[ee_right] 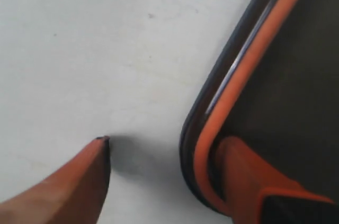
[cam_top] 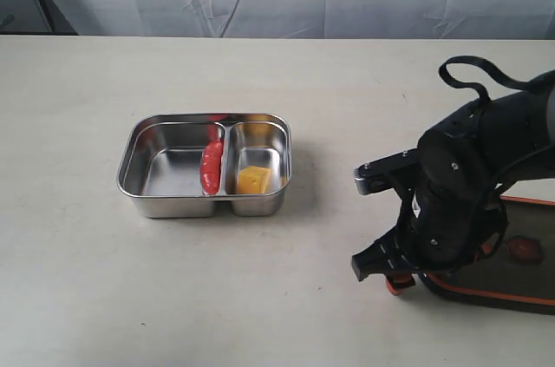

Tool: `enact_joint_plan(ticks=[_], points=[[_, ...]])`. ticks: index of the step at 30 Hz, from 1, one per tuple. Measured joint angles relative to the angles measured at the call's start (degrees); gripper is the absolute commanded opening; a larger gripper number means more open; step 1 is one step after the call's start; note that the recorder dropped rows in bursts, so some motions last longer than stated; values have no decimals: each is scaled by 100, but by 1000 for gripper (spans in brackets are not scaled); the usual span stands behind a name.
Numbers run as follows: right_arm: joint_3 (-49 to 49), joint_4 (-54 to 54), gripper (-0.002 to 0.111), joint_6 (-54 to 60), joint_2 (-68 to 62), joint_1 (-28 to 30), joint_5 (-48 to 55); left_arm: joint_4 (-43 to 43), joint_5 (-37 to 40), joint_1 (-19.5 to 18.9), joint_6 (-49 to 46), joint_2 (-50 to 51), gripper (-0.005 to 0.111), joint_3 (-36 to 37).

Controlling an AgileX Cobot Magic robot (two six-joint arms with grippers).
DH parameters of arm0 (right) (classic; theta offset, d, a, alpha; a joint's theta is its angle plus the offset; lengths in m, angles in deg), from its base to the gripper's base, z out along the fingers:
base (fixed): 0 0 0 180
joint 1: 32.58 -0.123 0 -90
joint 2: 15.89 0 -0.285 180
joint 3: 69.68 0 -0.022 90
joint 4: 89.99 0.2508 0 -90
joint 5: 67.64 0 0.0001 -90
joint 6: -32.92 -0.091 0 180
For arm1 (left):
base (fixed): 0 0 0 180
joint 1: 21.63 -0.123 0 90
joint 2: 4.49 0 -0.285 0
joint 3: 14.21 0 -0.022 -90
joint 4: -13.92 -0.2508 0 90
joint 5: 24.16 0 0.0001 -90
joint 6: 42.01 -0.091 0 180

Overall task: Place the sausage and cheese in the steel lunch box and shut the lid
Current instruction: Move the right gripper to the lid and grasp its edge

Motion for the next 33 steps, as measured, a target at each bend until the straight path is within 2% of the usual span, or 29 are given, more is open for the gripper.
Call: enact_joint_plan(ticks=[2,3,4,6,8,14,24,33], points=[[13,-31,56,-10,-77,0,-79,0,0,0,0,0,0,0],[13,-44,51,-22,-103,0,-103,0,0,0,0,0,0,0],[13,-61,36,-22,-119,0,-133,0,0,0,0,0,0,0],[13,-144,15,-22,-128,0,-200,0,0,0,0,0,0,0],[13,-167,0,-22,-132,0,-226,0,0,0,0,0,0,0],[25,-195,0,-50,-66,0,-308,0,0,0,0,0,0,0],[28,115,-1,-22,2573,0,-296,-108,0,0,0,0,0,0],[28,1187,-1,754,3637,0,-274,-186,-22,0,0,0,0,0]])
